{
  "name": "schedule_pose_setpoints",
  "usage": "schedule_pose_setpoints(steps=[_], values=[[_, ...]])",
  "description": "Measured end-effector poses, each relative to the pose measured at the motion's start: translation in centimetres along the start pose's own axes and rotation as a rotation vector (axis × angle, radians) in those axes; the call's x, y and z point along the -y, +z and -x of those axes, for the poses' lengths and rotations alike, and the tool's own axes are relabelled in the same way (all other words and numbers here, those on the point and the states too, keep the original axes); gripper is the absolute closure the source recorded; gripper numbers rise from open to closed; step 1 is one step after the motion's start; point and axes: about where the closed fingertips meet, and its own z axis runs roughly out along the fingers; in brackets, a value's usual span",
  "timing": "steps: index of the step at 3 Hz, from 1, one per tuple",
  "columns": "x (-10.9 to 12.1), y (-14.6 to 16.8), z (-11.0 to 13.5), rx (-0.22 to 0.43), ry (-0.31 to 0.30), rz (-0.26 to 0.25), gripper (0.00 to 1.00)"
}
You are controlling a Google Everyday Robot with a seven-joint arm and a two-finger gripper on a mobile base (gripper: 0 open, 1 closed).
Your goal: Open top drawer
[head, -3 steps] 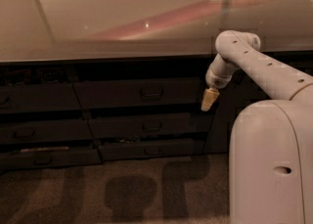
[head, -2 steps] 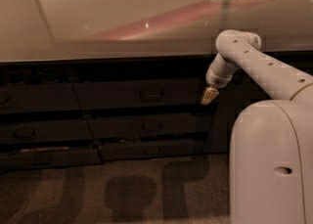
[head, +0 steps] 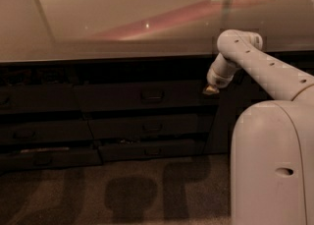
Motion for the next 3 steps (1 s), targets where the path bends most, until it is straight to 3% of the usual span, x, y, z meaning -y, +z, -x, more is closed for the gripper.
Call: schedule_pose_setpoints(steps=[1,3], values=[[0.0,0.0,0.0,0.0,0.0,0.0,1.0],[0.12,-0.86,0.2,0.0,0.0,0.0,1.0]])
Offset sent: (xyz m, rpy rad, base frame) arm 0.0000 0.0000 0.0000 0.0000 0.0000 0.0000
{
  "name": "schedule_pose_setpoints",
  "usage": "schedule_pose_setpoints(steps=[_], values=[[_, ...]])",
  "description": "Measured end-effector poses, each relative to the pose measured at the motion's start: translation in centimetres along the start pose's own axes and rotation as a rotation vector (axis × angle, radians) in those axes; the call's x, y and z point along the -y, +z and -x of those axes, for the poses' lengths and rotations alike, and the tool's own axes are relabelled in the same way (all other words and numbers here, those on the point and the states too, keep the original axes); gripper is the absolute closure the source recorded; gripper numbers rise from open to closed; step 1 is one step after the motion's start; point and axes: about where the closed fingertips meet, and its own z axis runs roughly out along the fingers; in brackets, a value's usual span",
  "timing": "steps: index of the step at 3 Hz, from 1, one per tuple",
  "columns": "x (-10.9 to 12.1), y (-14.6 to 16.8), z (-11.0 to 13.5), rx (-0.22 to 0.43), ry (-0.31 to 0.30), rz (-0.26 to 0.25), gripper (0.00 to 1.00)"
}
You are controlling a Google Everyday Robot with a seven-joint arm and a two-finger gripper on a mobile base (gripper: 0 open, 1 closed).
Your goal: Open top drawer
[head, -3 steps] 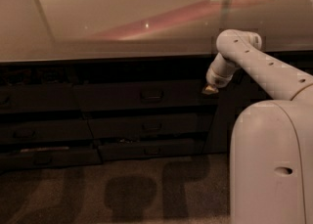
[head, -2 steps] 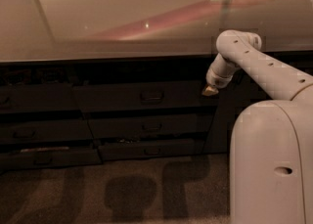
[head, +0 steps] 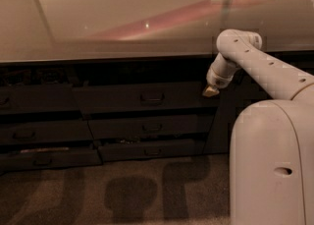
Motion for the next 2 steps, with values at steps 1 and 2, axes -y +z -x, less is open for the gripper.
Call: schedule_pose_setpoints(steps=[1,2], values=[[0.06,-0.4,0.09,0.0,0.0,0.0,1.0],[-0.59,-0.17,-0.13,0.0,-0.007,0.001,1.0]])
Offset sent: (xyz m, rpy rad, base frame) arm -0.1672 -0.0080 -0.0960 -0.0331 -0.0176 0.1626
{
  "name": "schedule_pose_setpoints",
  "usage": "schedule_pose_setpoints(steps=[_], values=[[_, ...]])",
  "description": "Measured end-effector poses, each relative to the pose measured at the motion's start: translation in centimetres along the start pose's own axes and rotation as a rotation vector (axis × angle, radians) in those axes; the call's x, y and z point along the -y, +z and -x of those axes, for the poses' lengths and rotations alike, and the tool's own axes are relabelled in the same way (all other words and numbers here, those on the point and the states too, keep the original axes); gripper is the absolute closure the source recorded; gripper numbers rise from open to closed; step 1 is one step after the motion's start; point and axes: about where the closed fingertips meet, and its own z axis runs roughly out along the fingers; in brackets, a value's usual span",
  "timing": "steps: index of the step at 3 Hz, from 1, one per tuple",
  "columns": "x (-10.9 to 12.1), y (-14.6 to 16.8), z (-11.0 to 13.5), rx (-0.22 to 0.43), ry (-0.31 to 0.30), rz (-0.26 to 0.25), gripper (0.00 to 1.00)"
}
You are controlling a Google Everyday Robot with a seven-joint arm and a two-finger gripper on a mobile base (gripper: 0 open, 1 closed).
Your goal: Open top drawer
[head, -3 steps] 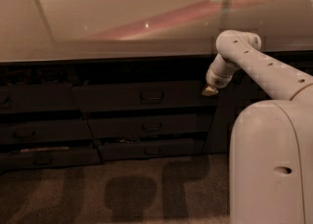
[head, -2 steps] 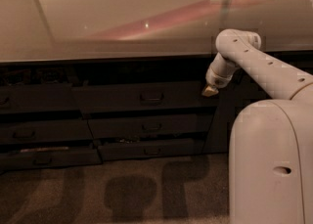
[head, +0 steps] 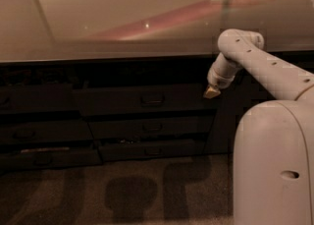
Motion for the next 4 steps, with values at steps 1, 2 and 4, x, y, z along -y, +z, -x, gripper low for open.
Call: schedule_pose_setpoints(steps=[1,2,4], values=[[0.0,-0.2,0.0,0.0,0.0,0.0,1.0],[-0.7,0.0,-0.2,-0.003,-0.006,-0.001,1.0],[-1.3,-0.1,-0.3,-0.005,-0.011,-0.001,1.0]])
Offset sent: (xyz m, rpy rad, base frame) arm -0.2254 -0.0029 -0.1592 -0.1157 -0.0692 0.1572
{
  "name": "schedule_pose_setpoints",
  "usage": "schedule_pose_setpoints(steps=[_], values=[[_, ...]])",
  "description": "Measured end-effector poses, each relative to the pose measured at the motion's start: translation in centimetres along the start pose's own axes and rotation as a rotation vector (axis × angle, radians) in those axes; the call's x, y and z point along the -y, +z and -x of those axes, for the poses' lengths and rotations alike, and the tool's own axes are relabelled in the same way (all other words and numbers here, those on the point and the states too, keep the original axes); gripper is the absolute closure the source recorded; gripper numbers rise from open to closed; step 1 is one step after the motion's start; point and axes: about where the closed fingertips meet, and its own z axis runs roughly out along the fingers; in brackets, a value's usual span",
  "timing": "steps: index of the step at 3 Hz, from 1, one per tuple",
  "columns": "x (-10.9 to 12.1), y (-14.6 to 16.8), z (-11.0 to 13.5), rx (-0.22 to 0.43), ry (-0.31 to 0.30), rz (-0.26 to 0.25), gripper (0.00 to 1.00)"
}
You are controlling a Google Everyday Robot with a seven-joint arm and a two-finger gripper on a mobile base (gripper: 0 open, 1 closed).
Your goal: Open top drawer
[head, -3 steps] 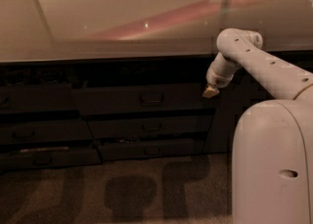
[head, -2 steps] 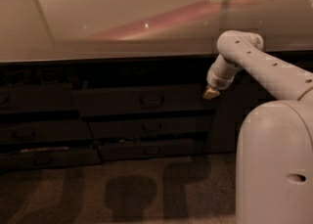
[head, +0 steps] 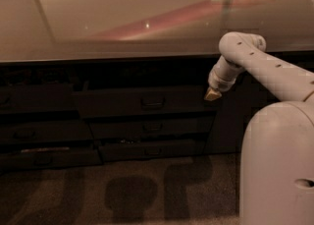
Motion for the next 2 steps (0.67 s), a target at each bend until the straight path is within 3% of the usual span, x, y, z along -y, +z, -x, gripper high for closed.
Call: schedule_pose_setpoints(steps=[2], values=[[-0.57,-0.2,-0.12,-0.001,-0.004,0.002,1.0]])
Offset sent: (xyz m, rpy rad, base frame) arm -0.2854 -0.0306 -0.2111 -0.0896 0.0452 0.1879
